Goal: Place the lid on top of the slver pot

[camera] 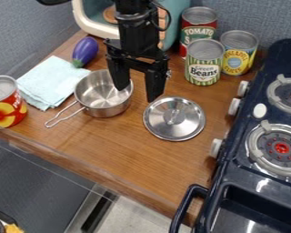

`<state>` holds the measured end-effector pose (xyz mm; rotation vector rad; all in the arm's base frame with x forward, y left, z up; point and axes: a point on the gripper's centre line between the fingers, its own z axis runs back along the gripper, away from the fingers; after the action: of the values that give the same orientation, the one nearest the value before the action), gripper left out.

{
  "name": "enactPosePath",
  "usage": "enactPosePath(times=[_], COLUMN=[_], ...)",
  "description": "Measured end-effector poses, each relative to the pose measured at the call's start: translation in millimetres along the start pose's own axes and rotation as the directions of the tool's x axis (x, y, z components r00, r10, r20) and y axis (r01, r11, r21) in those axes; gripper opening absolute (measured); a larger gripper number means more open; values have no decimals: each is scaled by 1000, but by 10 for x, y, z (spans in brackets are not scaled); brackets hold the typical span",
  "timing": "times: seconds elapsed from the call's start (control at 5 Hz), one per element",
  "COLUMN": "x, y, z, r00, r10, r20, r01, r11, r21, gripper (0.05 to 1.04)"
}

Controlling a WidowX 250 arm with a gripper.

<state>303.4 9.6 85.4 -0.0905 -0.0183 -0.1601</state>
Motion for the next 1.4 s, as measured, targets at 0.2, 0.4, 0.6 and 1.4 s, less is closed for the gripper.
enactPosePath(times=[0.2, 0.4, 0.6, 1.4], x=[-17, 130, 391, 338], y=[0, 38, 121, -230], z=[-96, -5, 46, -205], r00=[999, 998, 999, 999], r10=[7, 25, 49, -12], r20=[-32, -52, -4, -35], r01=[-8, -26, -49, 15], r11=[1000, 999, 998, 995], r21=[-11, -24, 28, 98], gripper=[1001, 1001, 1001, 1001])
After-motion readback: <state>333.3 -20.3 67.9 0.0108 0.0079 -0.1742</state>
